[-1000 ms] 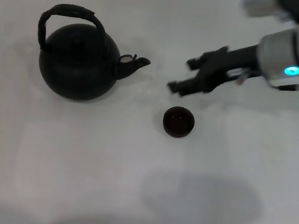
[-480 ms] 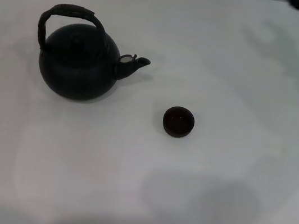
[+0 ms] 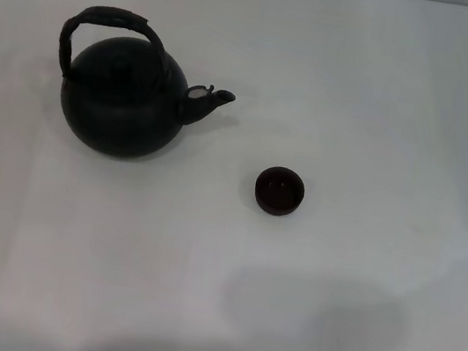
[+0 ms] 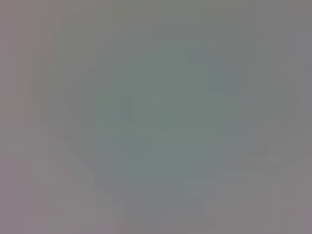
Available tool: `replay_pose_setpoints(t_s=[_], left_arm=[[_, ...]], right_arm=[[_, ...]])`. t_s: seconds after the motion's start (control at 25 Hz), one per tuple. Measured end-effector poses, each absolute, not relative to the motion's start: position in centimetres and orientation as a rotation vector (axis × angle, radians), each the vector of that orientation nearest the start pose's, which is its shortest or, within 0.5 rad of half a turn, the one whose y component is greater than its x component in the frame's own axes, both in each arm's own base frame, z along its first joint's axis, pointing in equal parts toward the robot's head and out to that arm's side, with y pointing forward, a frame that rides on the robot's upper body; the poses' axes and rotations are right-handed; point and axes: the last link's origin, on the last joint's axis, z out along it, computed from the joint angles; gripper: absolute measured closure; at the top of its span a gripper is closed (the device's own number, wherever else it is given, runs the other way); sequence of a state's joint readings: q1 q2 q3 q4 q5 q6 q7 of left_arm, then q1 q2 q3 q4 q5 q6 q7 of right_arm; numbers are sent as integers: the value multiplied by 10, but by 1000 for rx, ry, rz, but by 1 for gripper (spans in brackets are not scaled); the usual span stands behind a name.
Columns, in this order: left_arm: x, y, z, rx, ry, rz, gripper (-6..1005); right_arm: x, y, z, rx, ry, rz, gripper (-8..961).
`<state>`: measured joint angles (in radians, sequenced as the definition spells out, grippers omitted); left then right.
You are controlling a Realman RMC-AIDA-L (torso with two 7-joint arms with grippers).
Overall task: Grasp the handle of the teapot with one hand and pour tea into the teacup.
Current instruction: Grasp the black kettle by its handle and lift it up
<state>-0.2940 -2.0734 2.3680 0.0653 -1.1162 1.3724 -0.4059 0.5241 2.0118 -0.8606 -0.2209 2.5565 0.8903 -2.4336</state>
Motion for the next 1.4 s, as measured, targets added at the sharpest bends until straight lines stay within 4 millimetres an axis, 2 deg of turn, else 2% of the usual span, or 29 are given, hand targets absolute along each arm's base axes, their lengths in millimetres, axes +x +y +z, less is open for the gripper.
replay_pose_setpoints(t_s=[0.16, 0.28, 0.44, 0.56, 0.8, 1.4], left_arm=[[-384, 239, 37, -1284, -654, -888, 353], [-381, 231, 30, -1355, -647, -894, 353], [-370, 228, 11, -1516, -642, -902, 354], [-361, 232, -3, -1637, -630, -905, 354], [-349, 246, -16, -1794, -594, -890, 353], [-344, 281, -35, -1893, -630, -770, 387]], right_arm=[[361, 390, 72, -1390, 871, 805, 102], [361, 395, 74, -1384, 880, 781, 102], [354, 407, 73, -1397, 874, 741, 102], [347, 415, 73, -1411, 858, 736, 102], [344, 417, 73, -1413, 853, 743, 102], [355, 409, 78, -1374, 871, 745, 102]])
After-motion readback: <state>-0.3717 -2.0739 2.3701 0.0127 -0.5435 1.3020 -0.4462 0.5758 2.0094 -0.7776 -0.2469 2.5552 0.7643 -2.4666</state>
